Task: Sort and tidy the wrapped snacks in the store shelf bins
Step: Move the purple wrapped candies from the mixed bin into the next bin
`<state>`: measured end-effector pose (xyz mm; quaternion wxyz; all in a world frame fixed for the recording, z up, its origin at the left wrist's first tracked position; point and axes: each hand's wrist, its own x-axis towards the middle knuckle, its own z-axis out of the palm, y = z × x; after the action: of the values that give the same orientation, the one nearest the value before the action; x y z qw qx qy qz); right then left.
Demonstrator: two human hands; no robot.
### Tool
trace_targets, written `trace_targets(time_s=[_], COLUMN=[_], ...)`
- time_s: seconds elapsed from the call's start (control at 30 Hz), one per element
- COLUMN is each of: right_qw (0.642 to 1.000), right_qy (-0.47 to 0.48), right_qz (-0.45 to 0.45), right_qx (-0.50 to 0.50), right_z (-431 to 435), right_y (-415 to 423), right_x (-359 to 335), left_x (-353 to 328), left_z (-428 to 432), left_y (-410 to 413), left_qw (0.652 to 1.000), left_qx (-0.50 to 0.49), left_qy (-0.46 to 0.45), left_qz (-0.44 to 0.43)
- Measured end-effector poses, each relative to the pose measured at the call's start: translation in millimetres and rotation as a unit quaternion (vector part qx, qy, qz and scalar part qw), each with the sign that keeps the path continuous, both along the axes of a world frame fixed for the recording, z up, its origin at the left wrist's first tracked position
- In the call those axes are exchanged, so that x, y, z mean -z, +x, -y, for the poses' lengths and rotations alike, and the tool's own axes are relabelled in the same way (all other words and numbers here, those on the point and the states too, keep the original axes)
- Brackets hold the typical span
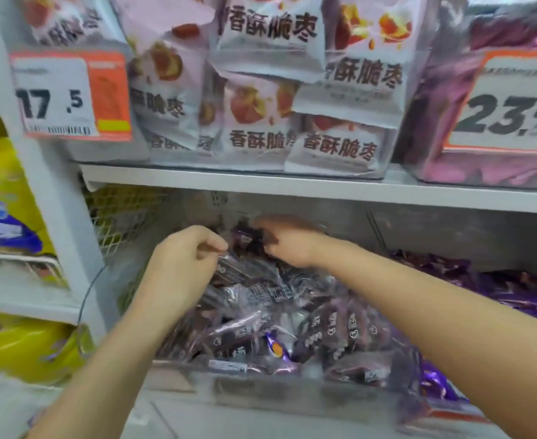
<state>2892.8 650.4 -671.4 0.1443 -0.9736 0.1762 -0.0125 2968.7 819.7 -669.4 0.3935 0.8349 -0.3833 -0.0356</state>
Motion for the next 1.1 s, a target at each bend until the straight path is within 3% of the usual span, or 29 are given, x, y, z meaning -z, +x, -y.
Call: trace_targets(time_s=[0.27,0.37,0.47,0.5,0.6,0.7,0.77,0.83,0.93,1.03,1.1], right_qw=[0.989,0.992,0.967,0.931,0.742,0.593,0.544,0.552,0.623,0.690,0.690], right_qy=[-0.126,-0.046,0.138,0.251,0.585,0.744,0.780,0.778,0.728,0.670,0.669], right_qz=[0.016,0.039,0.109,0.153,0.208,0.204,0.220,0.223,0.210,0.215,0.223], right_qx=[0.072,0.111,0.185,0.218,0.253,0.232,0.215,0.202,0.195,0.172,0.166], right_z=[7.4,14.5,14.3,10.7,-0.8,-3.6,-5.3,-10.4,-18.4,-24.9,-27.2], right_y=[53.4,43.3,20.2,7.4,-37.6,-72.2,-87.8,-98.2,-106.5,-111.1,-113.4], right_x=[45.5,31.5,6.8,-1.5,-23.4,-23.4,-22.4,-23.1,-22.8,-19.4,-19.1], left_x=[-4.3,-3.2,-0.6,-0.2,-1.5,-1.2,-0.2,5.2,20.0,33.0,38.5], left_z=[-6.0,-3.1,2.4,4.5,10.8,14.4,16.8,22.5,37.8,50.5,53.9], left_y=[-1.0,-7.8,-13.8,-15.5,-20.1,-25.4,-30.0,-34.9,-41.4,-43.4,-41.6], left_qw=[0.999,0.997,0.995,0.994,0.993,0.983,0.964,0.927,0.866,0.836,0.826], left_qx=[0.020,0.056,0.087,0.091,0.106,0.169,0.239,0.310,0.378,0.382,0.373], left_qy=[-0.036,-0.028,-0.012,-0.006,0.012,0.055,0.116,0.202,0.302,0.354,0.361], left_qz=[-0.018,-0.036,-0.054,-0.057,-0.057,-0.035,-0.002,0.062,0.128,0.170,0.219])
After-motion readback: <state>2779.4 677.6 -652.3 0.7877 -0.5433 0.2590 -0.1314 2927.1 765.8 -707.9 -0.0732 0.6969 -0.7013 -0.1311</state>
